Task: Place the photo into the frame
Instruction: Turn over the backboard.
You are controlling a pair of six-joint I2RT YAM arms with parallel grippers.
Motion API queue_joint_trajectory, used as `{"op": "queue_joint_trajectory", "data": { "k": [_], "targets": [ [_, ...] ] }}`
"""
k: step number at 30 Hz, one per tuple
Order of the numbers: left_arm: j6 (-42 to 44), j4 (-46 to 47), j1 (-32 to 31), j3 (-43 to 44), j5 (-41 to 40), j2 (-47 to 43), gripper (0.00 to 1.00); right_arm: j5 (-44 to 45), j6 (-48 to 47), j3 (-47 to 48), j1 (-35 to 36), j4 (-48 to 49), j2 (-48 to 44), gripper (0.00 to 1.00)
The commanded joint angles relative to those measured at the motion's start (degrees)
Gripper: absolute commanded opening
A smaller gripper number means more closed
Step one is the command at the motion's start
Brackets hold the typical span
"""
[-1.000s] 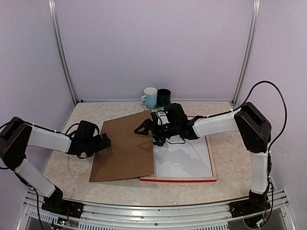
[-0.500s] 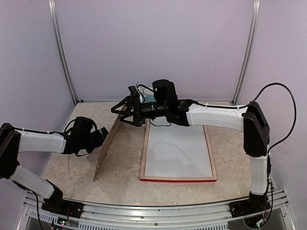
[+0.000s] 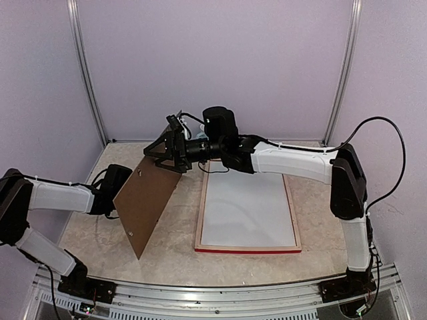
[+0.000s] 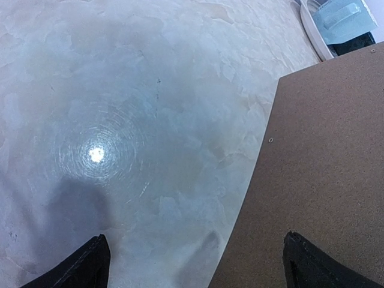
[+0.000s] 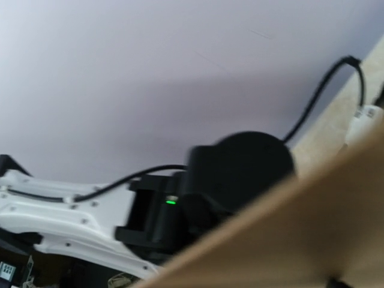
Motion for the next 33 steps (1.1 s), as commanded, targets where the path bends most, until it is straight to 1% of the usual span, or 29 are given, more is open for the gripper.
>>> {"op": "queue_joint_trajectory", "data": {
  "k": [1, 10, 12, 17, 23, 27, 31, 33],
  "targets": [
    [1.76, -2.40, -0.21, 2.31, 1.65, -1.48, 0.99, -0.32, -1.89, -0.07, 0.26, -0.66, 1.21, 0.96],
    [3.38, -7.07, 2.16, 9.82, 4.45, -6.99, 0.99, -1.02, -1.94, 0.72, 0.14, -0.60, 2.53, 0.96],
    [3.19, -7.68, 3.18, 10.96, 7.01, -8.02, 0.99, -1.11, -1.88, 0.97, 0.14, -0.57, 2.64, 0.96],
    [3.36, -9.15, 4.45, 13.69, 9.23, -11.93, 0.99, -1.46, -1.58, 1.55, -0.02, -0.37, 3.29, 0.96],
    [2.89, -9.72, 4.94, 14.92, 13.91, -17.05, 0.99, -1.46, -1.31, 1.86, -0.11, -0.07, 3.64, 0.96],
    [2.65, -10.65, 4.94, 16.20, 15.40, -20.94, 0.99, -1.55, -1.14, 2.73, -0.11, -0.04, 4.18, 0.96],
    [2.70, -11.75, 4.93, 19.02, 16.70, -22.81, 0.99, -1.60, -0.85, 3.23, -0.11, 0.19, 4.70, 0.96],
    [2.42, -11.69, 4.90, 20.64, 18.63, -22.93, 0.99, -1.64, -0.67, 3.30, -0.10, 0.52, 4.96, 0.96]
  ]
}}
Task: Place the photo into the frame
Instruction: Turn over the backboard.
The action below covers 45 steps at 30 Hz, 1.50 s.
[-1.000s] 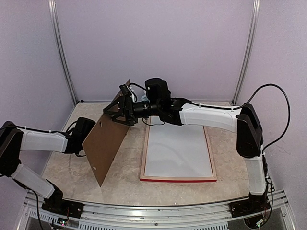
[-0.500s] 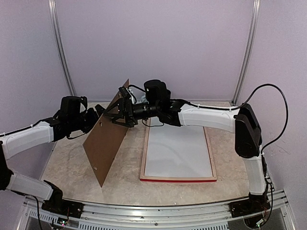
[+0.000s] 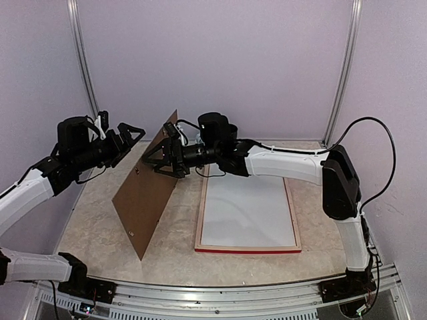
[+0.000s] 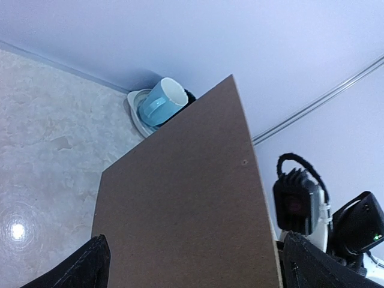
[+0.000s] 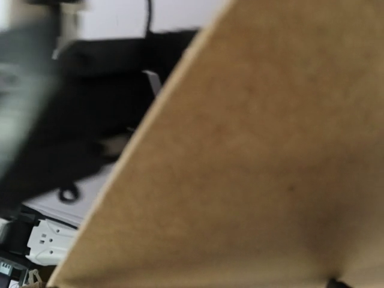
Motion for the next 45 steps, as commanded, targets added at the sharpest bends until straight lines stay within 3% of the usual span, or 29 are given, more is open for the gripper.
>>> {"op": "queue_joint_trajectory", "data": {
  "k": [1, 6, 18, 34, 45],
  "targets": [
    [0.18, -1.28, 0.28, 4.73, 4.64, -0.95, 0.99, -0.74, 0.32, 1.72, -0.08, 1.30, 1.43, 0.96],
    [0.74, -3.62, -0.27, 8.95, 8.52, 0.48, 0.99, -0.76, 0.44, 2.32, -0.09, 1.27, 2.16, 0.96],
    [8.01, -20.46, -1.41, 16.30, 6.85, 6.20, 0.98, -0.71, 0.35, 2.56, -0.01, 1.19, 4.28, 0.96],
    [11.50, -28.84, -1.61, 20.70, 5.88, 8.94, 0.73, 0.08, -0.17, 2.67, 0.69, 0.15, 7.49, 0.95],
    [15.31, -37.34, -1.29, 26.47, -0.84, 10.99, 0.47, 0.62, -1.01, 4.79, 0.87, -2.03, 9.70, 0.95]
  ]
}}
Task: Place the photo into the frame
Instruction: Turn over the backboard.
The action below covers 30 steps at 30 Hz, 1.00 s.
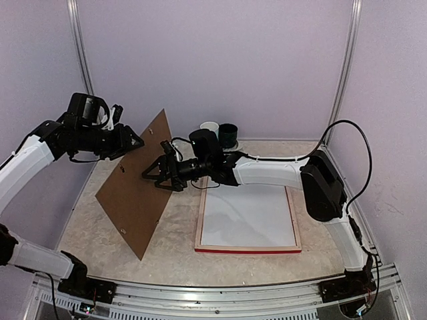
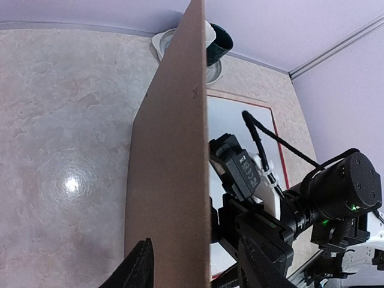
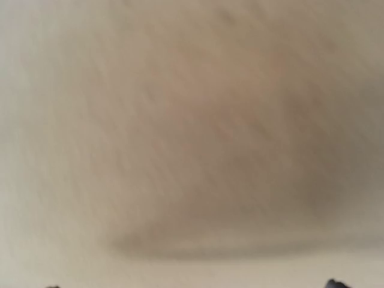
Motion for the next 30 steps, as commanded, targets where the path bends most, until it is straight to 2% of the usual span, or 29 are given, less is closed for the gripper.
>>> {"op": "queue_joint_trajectory", "data": {
  "k": [1, 15, 23, 30],
  "targets": [
    [2.85, -4.61, 0.08, 3.31, -4.12, 0.91, 0.44, 0.51, -0.95, 1.81, 0.72, -1.57, 1.57, 0.95],
    [4.42, -6.43, 2.71, 1.18, -5.08, 0.44, 0.01, 1.52, -3.14, 0.29, 0.72, -3.40, -0.09, 0.95],
    [3.02, -5.30, 5.97, -0.43, -5.62, -1.60, 0.00, 2.14, -4.06, -2.05, 0.48, -3.78, -2.25, 0.95],
    [0.90, 1.60, 8.41, -5.23, -3.79, -8.27, 0.00, 2.20, -5.70, -8.79, -1.19, -2.31, -8.80, 0.96]
  ]
}}
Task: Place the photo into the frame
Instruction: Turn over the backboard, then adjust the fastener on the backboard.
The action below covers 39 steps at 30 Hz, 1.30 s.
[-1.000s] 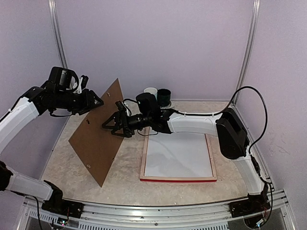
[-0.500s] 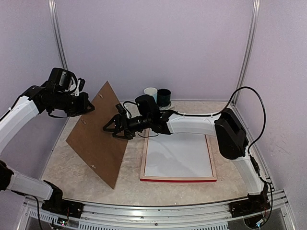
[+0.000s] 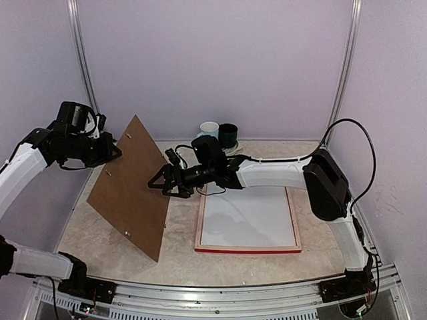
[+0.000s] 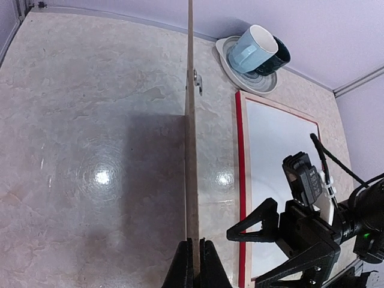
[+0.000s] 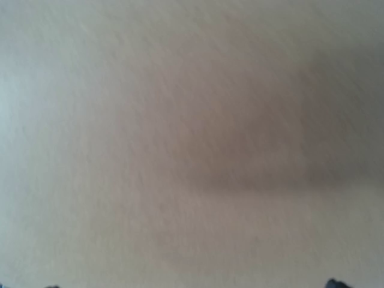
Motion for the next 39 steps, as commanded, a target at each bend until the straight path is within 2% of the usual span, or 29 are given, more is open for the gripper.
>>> {"op": "queue_joint_trajectory", "data": {
  "k": [1, 13, 19, 22, 27, 35, 39],
  "targets": [
    [-2.11, 8.12, 1.90, -3.32, 2.42, -6.15, 0.00, 0.46, -2.51, -5.59, -1.38, 1.16, -8.81, 0.96],
    [-8.68, 23.79, 3.51, -14.07, 13.69, -15.65, 0.00, 1.00, -9.57, -27.77, -9.92, 2.57, -29.37, 0.97],
    [-16.06, 36.40, 3.47, -20.24, 19.39, -18.30, 0.00, 0.97, -11.36, -39.41, -15.92, 3.60, -37.84, 0.97],
    [-19.49, 42.75, 3.33, -23.51, 21.67, -18.98, 0.00, 2.54, -14.22, -42.37, -17.98, 1.11, -41.00, 0.97],
    [-24.25, 53.99, 0.68, -28.92, 21.59, -19.20, 0.00, 5.94, -20.02, -44.24, -19.20, -4.57, -43.66, 0.98],
    [-29.27, 67.50, -7.43, -35.72, 15.67, -14.57, 0.00, 3.92, -19.25, -51.10, -22.32, -2.63, -46.13, 0.98],
    [-32.70, 75.16, -9.79, -39.55, 12.64, -11.49, 0.00, 6.18, -21.49, -52.27, -23.67, -6.42, -48.31, 0.98]
  ]
}}
